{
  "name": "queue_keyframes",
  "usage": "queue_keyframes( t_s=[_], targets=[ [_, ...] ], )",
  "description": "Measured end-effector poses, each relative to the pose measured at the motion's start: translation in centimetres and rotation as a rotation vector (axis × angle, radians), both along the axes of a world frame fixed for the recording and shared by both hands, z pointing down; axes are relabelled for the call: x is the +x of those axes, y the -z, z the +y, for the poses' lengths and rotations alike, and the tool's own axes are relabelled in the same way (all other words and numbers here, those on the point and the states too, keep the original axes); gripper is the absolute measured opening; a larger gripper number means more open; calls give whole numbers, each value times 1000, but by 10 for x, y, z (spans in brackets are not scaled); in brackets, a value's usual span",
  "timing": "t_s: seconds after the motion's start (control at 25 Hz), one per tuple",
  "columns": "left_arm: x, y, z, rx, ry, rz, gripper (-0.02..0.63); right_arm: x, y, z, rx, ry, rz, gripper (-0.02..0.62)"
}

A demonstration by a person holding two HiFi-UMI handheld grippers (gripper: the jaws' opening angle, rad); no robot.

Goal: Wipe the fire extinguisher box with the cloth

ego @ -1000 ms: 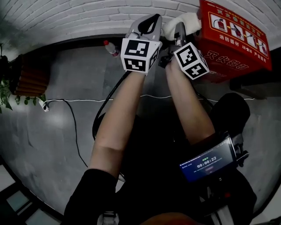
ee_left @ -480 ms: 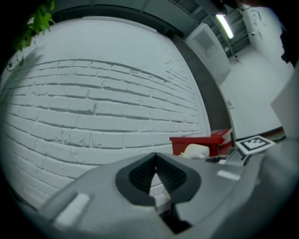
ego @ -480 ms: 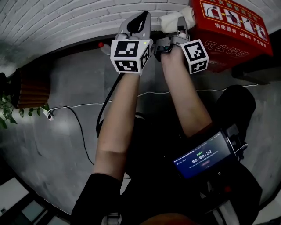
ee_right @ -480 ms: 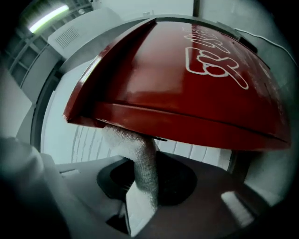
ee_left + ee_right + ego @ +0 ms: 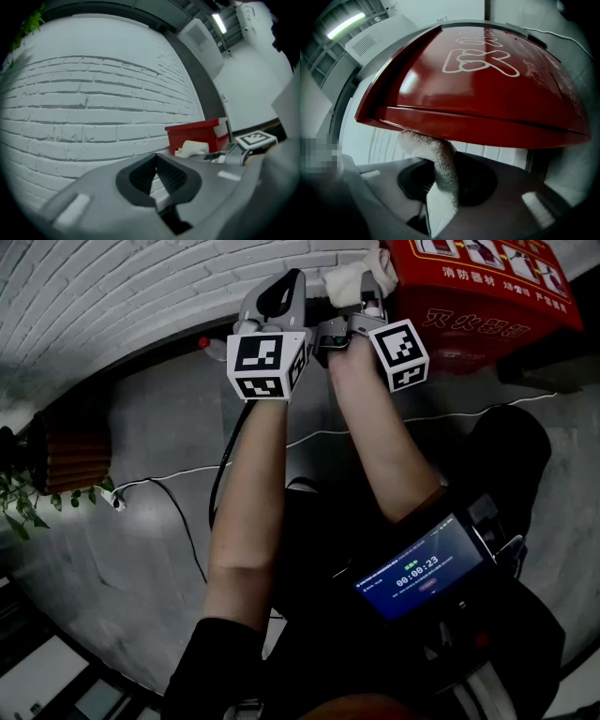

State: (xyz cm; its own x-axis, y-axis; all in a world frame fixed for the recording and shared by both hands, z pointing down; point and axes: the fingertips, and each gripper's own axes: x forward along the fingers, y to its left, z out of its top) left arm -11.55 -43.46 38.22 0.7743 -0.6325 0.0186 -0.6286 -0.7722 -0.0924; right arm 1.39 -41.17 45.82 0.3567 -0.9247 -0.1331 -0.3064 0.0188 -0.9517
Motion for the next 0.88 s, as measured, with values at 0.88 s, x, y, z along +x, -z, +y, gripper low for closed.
queue_keyframes(
  t_s=[0.88],
  targets=[
    [39,-169,-5,-174,-51,-194,2,10,-209,-2,-201,26,-138,94]
  ],
)
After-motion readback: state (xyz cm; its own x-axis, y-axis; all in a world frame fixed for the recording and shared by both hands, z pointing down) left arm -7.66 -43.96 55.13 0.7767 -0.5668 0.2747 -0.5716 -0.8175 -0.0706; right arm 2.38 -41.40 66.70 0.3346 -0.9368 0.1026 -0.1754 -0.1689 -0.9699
